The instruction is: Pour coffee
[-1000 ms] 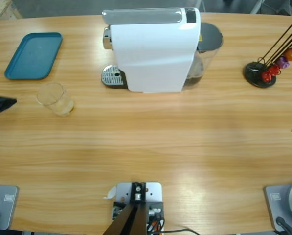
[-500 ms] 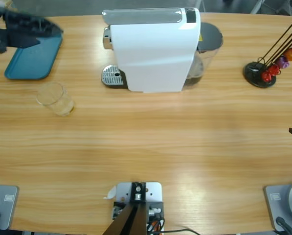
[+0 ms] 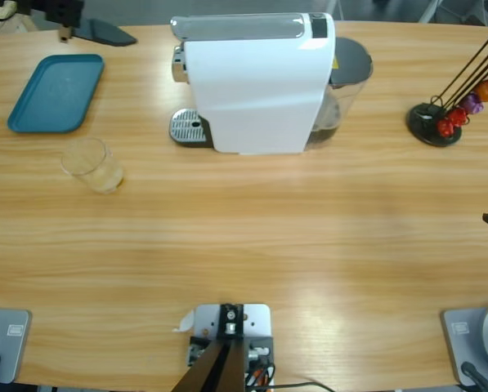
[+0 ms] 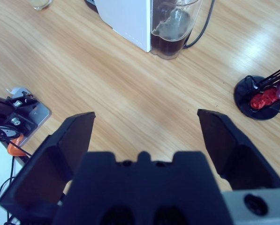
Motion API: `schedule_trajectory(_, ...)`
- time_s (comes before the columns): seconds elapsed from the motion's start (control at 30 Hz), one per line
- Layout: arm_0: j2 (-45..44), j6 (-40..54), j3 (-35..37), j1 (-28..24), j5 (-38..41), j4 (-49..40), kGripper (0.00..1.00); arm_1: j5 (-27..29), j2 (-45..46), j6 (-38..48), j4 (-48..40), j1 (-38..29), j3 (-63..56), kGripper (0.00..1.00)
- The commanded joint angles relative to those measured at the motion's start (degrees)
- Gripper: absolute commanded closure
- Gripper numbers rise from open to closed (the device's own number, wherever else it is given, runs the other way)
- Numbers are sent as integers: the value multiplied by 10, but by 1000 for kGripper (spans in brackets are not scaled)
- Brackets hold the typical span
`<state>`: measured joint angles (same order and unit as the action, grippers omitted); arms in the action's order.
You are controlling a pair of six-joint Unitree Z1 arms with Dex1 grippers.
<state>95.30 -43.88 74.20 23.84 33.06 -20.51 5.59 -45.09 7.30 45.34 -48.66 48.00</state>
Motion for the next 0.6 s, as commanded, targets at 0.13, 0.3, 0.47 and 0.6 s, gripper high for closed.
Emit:
schedule_trajectory(0.13, 57, 1, 12, -5, 20, 13, 27, 6, 5, 3, -4, 2, -15, 0)
schedule_trajectory(0.3, 65, 2, 25, -5, 30, 16, 170, 6, 4, 3, -5, 2, -15, 0)
schedule_trajectory(0.47, 67, 1, 22, -5, 36, 16, 196, 6, 4, 3, -5, 2, -15, 0)
schedule_trajectory(0.6, 72, 3, 16, -1, 49, 16, 197, 6, 4, 3, -5, 2, -15, 0)
